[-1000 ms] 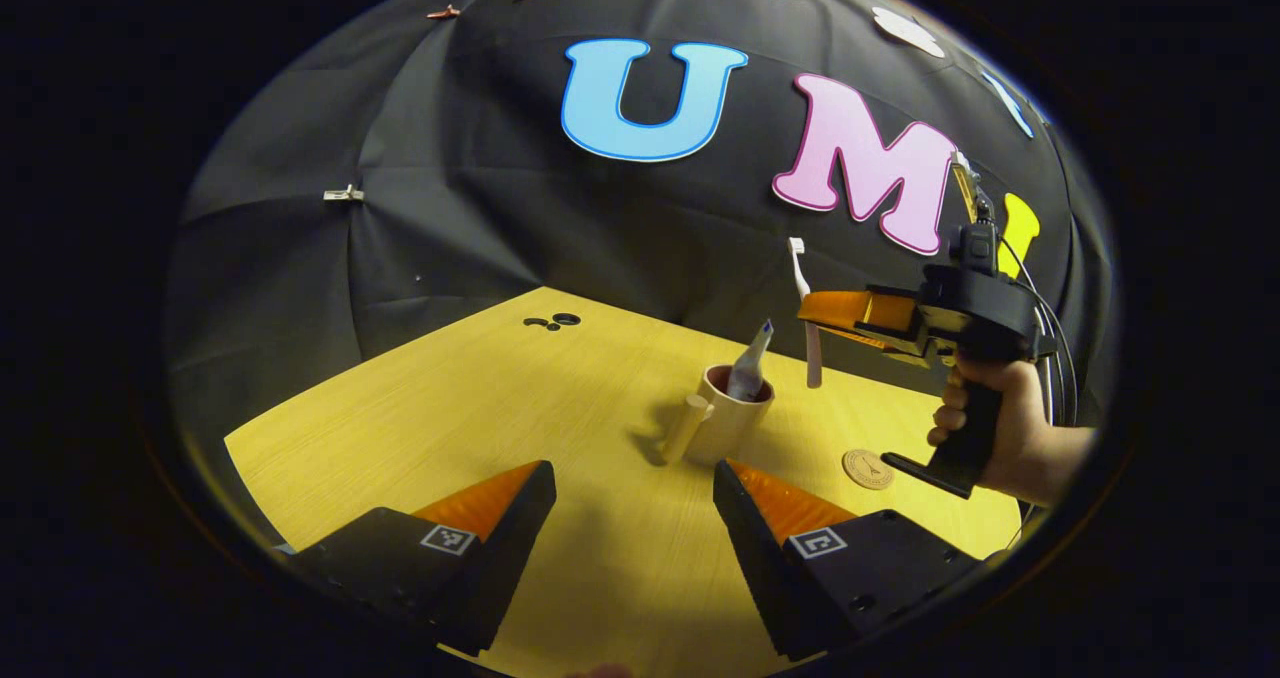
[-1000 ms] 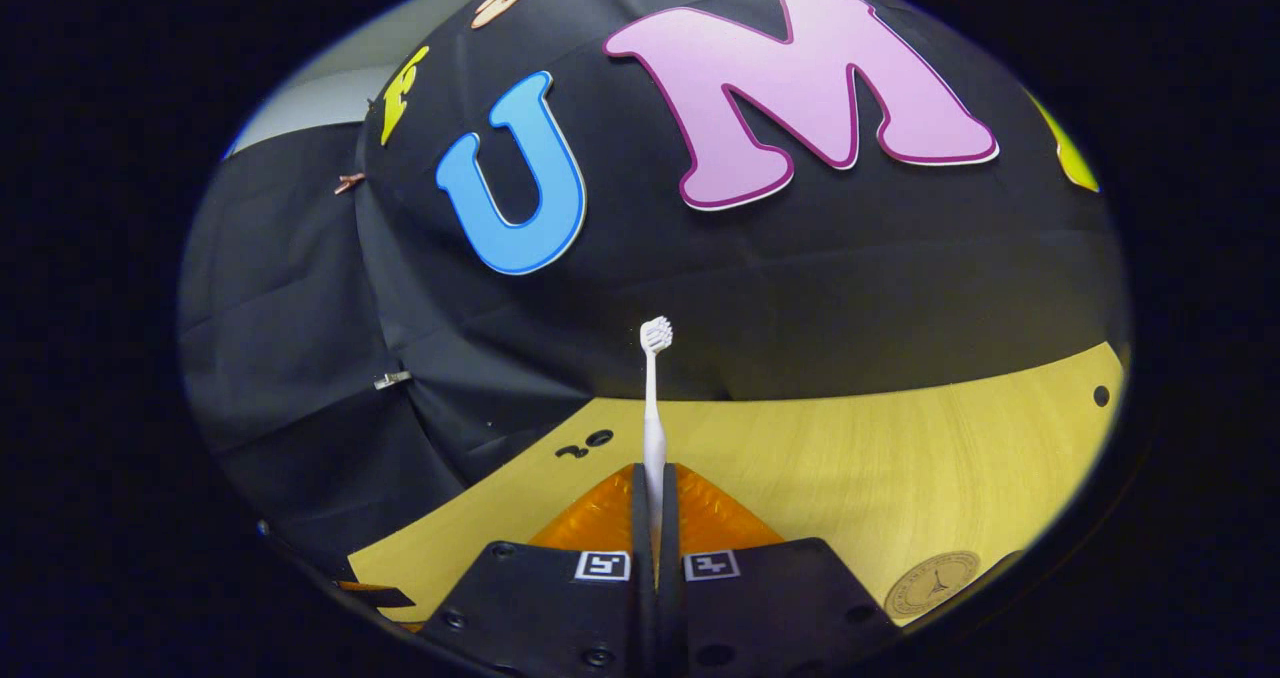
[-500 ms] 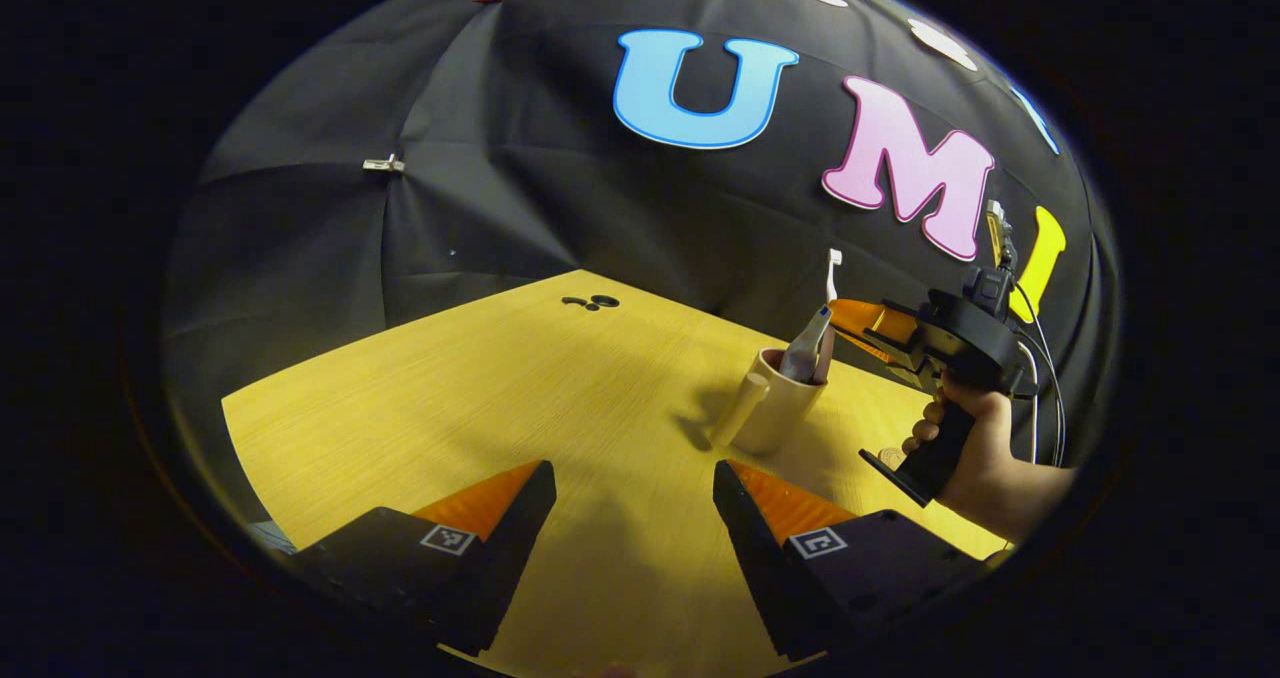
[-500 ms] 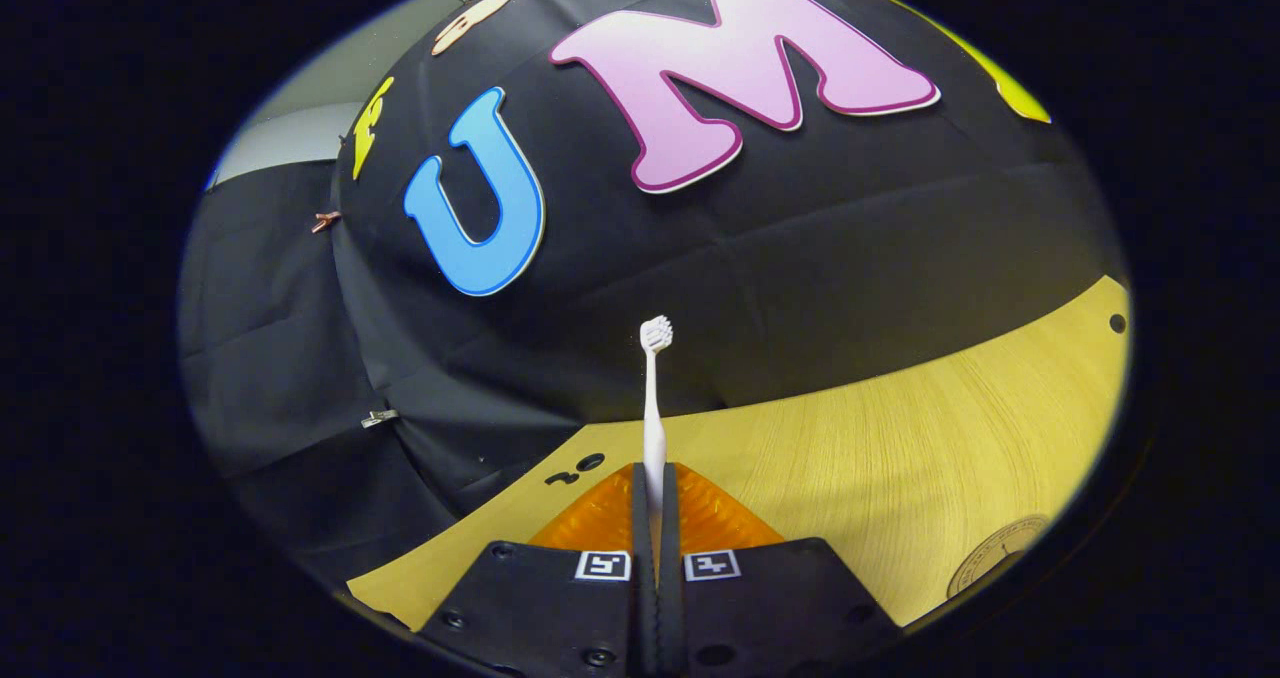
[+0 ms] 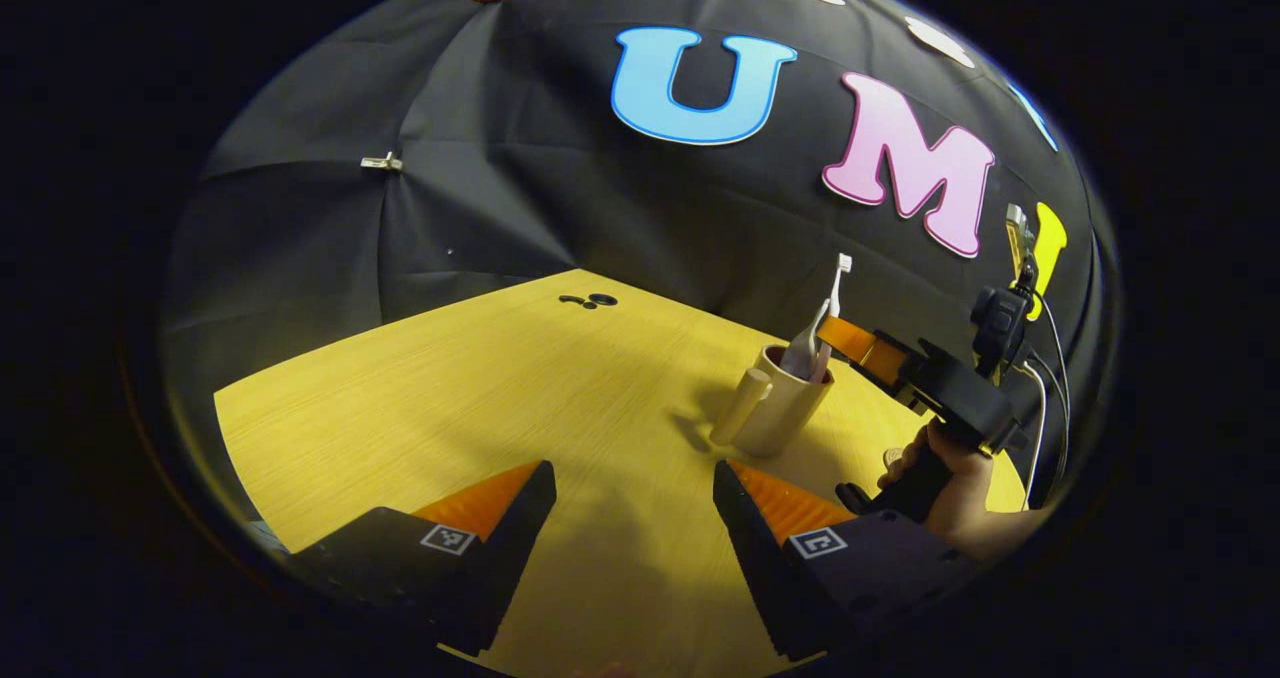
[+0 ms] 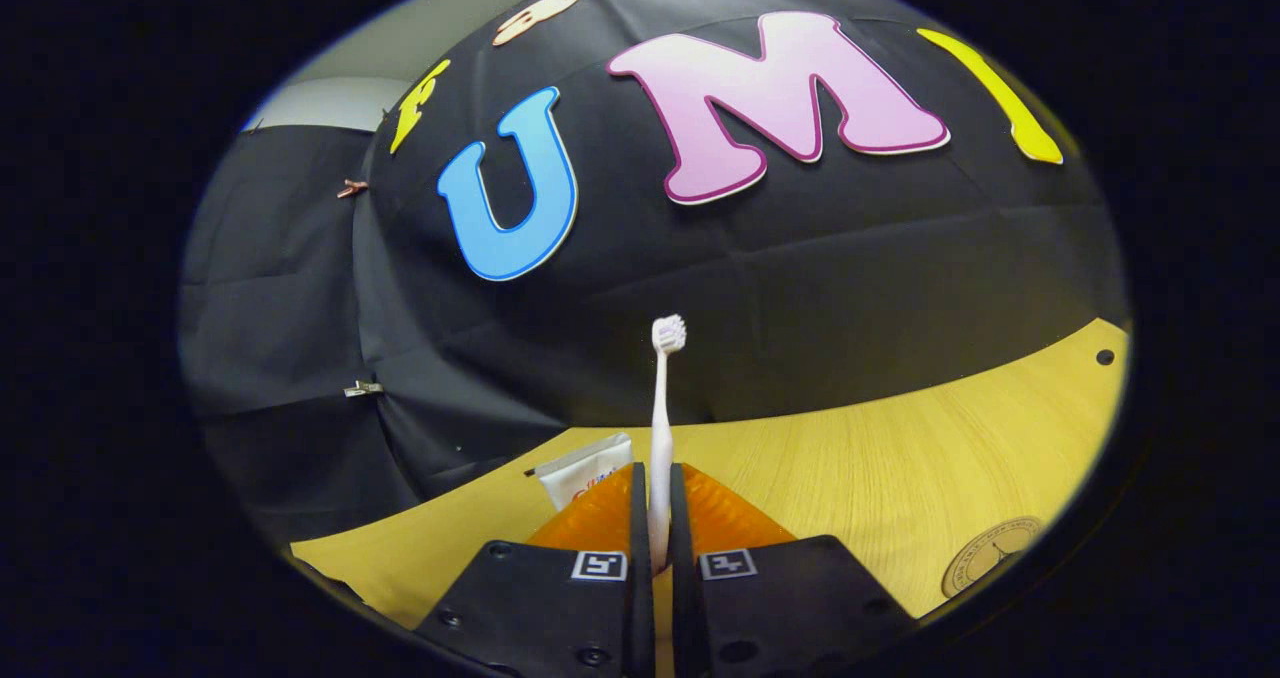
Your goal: Put the toothbrush and toothpaste on the desktop into the cup, then pick up the cup and place it on the coaster on the desktop.
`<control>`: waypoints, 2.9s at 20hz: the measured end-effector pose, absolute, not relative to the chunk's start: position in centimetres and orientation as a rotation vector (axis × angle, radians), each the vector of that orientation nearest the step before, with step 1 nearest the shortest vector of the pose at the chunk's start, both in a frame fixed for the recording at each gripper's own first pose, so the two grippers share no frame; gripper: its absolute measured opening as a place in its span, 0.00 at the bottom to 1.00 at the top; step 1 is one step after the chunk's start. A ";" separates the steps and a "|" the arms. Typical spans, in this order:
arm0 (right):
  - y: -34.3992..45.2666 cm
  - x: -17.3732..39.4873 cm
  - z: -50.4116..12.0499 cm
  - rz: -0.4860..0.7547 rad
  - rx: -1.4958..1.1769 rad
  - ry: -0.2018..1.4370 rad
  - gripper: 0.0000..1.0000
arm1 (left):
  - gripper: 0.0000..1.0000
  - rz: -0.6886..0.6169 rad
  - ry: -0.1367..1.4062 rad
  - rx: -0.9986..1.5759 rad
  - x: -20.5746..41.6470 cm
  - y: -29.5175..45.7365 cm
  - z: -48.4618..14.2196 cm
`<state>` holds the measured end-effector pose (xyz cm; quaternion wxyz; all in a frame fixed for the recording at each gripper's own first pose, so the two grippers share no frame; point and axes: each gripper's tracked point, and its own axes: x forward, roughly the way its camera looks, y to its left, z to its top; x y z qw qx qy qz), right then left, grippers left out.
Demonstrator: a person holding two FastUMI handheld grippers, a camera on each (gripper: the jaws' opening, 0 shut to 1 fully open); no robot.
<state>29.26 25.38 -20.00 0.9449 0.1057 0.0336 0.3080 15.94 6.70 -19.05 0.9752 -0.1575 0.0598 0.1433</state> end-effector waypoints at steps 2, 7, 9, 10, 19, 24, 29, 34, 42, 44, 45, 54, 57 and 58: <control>24.2 29.3 -19.9 0.605 0.207 0.083 0.37 | 0.98 0.267 0.122 -0.301 16.4 6.1 -18.6; 17.9 30.3 -18.2 0.512 0.193 0.085 1.00 | 0.98 0.159 0.140 -0.221 18.6 4.6 -16.6; 14.3 30.9 -17.6 0.459 0.184 0.089 0.98 | 0.98 0.095 0.159 -0.181 19.5 4.0 -15.7; 12.5 31.0 -17.4 0.437 0.177 0.093 0.98 | 0.98 0.069 0.169 -0.157 20.1 3.9 -15.3; -1.2 29.8 -16.7 0.261 0.092 0.126 0.98 | 0.98 -0.140 0.393 0.121 24.9 3.4 -15.4; -7.0 27.4 -17.8 0.173 0.105 0.185 0.98 | 0.97 -0.163 0.549 0.248 27.6 3.5 -16.6; -11.6 24.7 -18.6 0.115 0.086 0.227 0.98 | 0.95 -0.219 0.675 0.211 30.4 1.8 -17.4; -16.4 21.3 -19.9 0.031 0.084 0.285 0.98 | 0.74 -0.276 0.798 0.199 31.1 0.9 -17.8; -21.9 16.3 -20.7 -0.092 0.153 0.378 0.98 | 0.29 -0.251 0.846 0.244 31.4 -0.7 -18.6; -22.4 15.6 -20.2 -0.107 0.159 0.385 0.98 | 0.28 -0.208 0.845 0.211 31.4 -0.8 -18.7; -22.5 15.3 -19.7 -0.109 0.167 0.388 0.98 | 0.25 -0.186 0.842 0.198 31.4 -0.9 -18.8; -21.3 14.3 -17.9 -0.068 0.170 0.397 0.98 | 0.17 -0.112 0.763 0.051 29.9 -1.8 -19.0; -20.9 14.6 -17.5 -0.053 0.162 0.395 0.98 | 0.16 -0.107 0.732 0.043 29.7 -1.7 -18.1; -20.9 14.7 -17.5 -0.049 0.161 0.394 0.98 | 0.16 -0.109 0.720 0.048 29.7 -1.8 -17.5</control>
